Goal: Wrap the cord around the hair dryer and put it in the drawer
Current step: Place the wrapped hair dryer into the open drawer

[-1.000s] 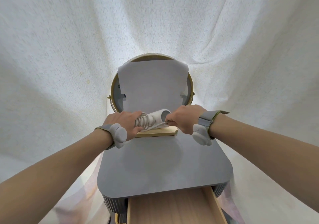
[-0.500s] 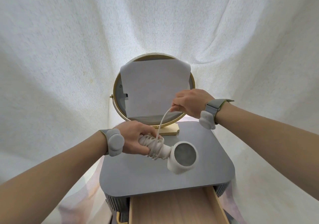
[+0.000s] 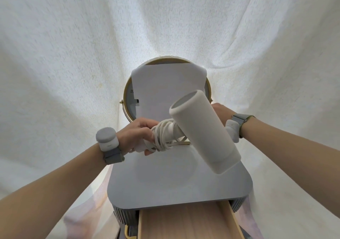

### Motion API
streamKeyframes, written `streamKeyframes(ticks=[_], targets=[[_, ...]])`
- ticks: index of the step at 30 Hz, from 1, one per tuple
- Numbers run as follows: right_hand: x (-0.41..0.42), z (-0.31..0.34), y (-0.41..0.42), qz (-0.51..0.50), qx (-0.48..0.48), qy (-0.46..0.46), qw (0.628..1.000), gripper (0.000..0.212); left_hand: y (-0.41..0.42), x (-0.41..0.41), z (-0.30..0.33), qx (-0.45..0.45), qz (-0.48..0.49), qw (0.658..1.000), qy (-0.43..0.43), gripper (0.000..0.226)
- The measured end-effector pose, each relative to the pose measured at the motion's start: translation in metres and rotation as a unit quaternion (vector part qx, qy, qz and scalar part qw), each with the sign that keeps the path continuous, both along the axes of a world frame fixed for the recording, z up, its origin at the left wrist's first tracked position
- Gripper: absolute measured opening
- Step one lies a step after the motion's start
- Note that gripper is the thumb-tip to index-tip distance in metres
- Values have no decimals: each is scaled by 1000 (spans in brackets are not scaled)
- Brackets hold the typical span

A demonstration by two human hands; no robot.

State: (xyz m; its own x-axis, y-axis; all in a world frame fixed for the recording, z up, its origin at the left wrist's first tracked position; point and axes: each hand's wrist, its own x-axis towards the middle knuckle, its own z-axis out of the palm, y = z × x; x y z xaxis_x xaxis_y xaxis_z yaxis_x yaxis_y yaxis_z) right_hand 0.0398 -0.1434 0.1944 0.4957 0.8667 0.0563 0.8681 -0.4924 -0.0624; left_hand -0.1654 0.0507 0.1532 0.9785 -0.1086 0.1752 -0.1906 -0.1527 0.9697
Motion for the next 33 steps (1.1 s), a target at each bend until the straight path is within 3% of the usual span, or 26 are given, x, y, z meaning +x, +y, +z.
streamKeyframes(ticks=[4,7,9,12,17,22,26,30,33], targets=[[16,-32,5,-51,9,74,996,26,-3,6,-6,-78,31,996,-18,25],[12,-54,3,22,66,33,997,49,-8,13,-8,-137,89,986,-37,28],[-4,-49,3,63,59,13,996,41,-13,17,-8,-146,145,977,-57,32],[-16,-45,5,88,53,15,995,26,-21,25,-7,-101,260,957,-77,33],[-30,-55,11,116,21,-5,993,26,-25,42,-16,-20,413,907,-77,22],[-47,-46,13,141,6,-62,988,24,-19,49,-30,99,501,860,-9,39],[-50,-36,12,149,47,-79,985,22,-17,45,-35,196,501,842,18,50],[-56,-27,14,130,185,-10,974,23,-21,44,-48,250,466,848,29,59],[-64,-22,20,84,244,52,965,32,-27,44,-53,311,412,856,27,53]])
